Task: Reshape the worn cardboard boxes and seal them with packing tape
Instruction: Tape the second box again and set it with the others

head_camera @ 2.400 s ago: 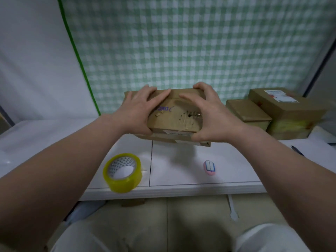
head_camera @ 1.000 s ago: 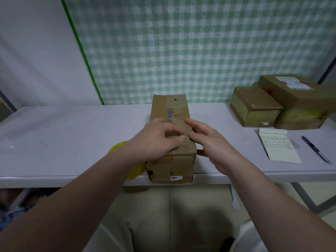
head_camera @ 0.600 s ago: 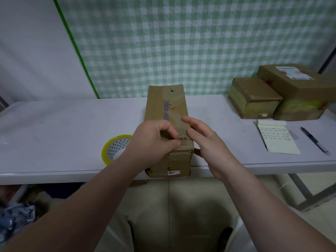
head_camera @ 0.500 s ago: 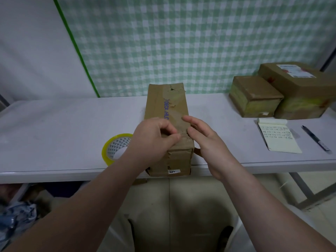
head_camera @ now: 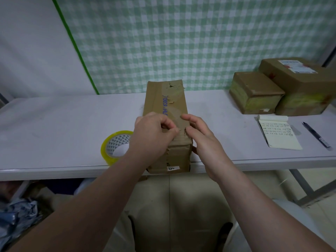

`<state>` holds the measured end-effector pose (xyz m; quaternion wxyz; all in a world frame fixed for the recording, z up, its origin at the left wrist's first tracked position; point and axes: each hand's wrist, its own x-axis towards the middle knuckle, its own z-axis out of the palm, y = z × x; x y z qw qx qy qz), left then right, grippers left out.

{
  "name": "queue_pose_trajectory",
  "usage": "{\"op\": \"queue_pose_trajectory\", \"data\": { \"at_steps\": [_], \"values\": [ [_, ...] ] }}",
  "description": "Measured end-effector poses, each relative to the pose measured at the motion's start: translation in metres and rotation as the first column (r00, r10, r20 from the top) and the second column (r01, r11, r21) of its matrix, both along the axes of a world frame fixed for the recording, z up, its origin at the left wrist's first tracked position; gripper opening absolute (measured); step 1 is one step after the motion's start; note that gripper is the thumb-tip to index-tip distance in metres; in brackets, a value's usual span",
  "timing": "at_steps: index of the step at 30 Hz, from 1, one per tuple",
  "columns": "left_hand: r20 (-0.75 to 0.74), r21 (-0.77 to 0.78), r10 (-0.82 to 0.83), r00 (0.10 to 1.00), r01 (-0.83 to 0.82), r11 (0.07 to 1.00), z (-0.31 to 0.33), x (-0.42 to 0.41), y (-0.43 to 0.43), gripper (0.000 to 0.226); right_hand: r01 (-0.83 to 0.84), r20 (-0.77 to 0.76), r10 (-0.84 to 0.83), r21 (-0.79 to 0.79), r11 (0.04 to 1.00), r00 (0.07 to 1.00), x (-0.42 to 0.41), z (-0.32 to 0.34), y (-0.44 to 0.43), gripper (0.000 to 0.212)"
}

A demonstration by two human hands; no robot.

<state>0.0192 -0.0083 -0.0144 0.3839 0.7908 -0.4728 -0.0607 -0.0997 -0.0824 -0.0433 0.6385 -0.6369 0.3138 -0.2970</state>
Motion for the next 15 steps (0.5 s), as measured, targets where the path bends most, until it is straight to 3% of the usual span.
{"op": "queue_pose_trajectory", "data": {
  "at_steps": [15],
  "values": [
    [0.043, -0.030, 0.015, 0.999, -0.013, 0.999, -0.0073, 0.0048, -0.0033, 0.024, 0.046, -0.047, -0.053, -0.134, 0.990, 0.997, 0.0056, -0.0060, 0.0041, 0.035]
  ]
}}
